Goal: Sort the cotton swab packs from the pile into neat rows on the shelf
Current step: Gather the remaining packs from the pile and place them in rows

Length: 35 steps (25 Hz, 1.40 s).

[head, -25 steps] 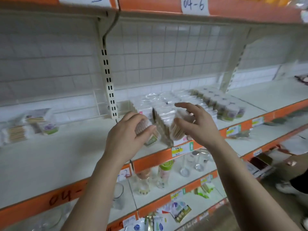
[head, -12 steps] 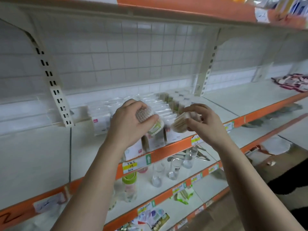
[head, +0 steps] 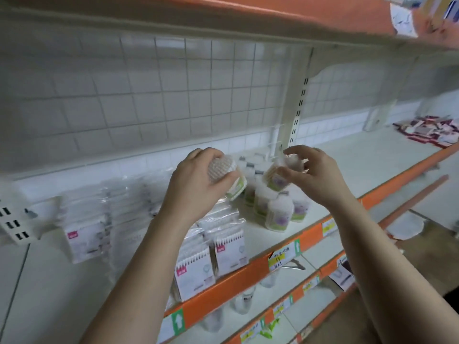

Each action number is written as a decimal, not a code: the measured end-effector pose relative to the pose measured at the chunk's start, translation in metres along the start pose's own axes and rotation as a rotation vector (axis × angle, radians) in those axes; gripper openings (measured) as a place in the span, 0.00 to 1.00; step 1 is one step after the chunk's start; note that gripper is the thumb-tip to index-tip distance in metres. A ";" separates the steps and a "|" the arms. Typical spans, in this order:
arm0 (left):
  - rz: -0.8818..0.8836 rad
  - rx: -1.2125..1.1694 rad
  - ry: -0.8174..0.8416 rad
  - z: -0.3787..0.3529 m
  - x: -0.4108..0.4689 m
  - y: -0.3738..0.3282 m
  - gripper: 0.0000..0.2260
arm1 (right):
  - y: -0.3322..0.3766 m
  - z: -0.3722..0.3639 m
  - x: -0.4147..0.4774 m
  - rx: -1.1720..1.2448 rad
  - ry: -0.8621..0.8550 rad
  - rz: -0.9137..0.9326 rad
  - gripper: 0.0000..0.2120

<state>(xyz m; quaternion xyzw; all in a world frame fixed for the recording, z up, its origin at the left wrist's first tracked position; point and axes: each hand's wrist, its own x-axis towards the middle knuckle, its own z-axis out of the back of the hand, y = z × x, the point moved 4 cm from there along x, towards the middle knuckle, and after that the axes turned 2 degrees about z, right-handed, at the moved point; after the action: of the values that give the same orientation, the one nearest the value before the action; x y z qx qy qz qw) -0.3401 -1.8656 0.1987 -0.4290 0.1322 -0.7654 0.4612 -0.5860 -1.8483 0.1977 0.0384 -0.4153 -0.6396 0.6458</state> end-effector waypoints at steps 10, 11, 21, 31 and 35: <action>0.107 0.091 -0.060 -0.050 0.028 -0.002 0.14 | -0.099 -0.011 0.099 0.044 0.001 -0.038 0.17; 0.120 0.094 -0.076 -0.056 0.030 -0.004 0.14 | -0.109 -0.016 0.107 0.040 0.024 -0.027 0.17; 0.269 0.183 -0.222 -0.119 0.057 -0.038 0.14 | -0.170 -0.075 0.141 -0.009 0.412 0.034 0.21; 0.362 0.265 -0.272 -0.134 0.062 -0.052 0.16 | -0.182 -0.091 0.161 0.147 0.446 0.126 0.18; 0.387 0.247 -0.320 -0.134 0.065 -0.059 0.17 | -0.183 -0.098 0.168 0.141 0.430 0.165 0.14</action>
<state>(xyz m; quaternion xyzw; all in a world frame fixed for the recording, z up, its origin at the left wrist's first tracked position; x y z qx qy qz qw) -0.4926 -1.9131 0.1893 -0.4516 0.0429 -0.5959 0.6626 -0.7009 -2.0722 0.1094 0.1847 -0.3136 -0.5313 0.7650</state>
